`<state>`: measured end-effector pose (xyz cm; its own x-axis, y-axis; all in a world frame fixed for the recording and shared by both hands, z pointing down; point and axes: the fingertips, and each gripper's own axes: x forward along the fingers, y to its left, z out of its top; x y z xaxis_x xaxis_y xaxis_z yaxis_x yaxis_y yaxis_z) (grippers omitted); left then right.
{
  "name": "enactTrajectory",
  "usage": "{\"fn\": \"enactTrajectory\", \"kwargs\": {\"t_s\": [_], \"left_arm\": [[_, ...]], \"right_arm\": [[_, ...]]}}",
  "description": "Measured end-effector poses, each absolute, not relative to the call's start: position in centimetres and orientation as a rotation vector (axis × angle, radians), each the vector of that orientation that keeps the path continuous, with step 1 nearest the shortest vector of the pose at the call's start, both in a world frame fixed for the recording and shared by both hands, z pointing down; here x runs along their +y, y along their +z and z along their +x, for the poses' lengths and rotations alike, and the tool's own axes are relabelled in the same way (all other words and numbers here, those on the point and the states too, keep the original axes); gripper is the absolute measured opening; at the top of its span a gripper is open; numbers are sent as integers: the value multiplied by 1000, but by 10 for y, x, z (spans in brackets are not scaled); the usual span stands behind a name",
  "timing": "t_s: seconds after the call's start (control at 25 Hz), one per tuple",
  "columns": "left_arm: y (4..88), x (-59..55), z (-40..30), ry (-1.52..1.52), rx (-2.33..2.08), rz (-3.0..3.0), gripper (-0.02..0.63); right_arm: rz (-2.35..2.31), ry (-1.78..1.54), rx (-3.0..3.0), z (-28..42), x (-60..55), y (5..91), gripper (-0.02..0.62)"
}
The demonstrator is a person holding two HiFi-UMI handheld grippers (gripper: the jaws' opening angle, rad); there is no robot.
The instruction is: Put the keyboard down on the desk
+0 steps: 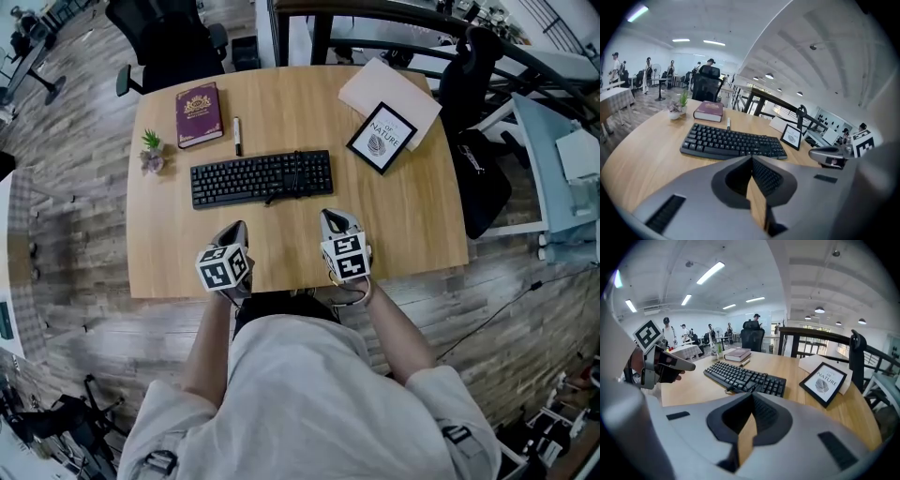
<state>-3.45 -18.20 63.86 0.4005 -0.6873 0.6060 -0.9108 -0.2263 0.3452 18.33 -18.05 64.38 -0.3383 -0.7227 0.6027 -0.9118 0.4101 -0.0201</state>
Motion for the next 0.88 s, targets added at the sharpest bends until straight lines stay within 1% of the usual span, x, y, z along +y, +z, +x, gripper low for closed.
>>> {"fn": "enactTrajectory", "kwargs": {"t_s": [0.12,0.36,0.68,0.88], "left_arm": [[612,-192,-29,417,-1420,2052,11],[550,-205,-15,263,-1473,2150,11],[474,-230,-22,194,-1607,2303,11],[432,-243,-22,118,-1657,2385,11]], "right_arm": [[1448,427,-2218,181,-194,610,3],[1548,316,-2328,176,-209,537,3],[1689,163,-2408,185,-232,456,3],[1736,32,-2415,187,-242,421,3]]}}
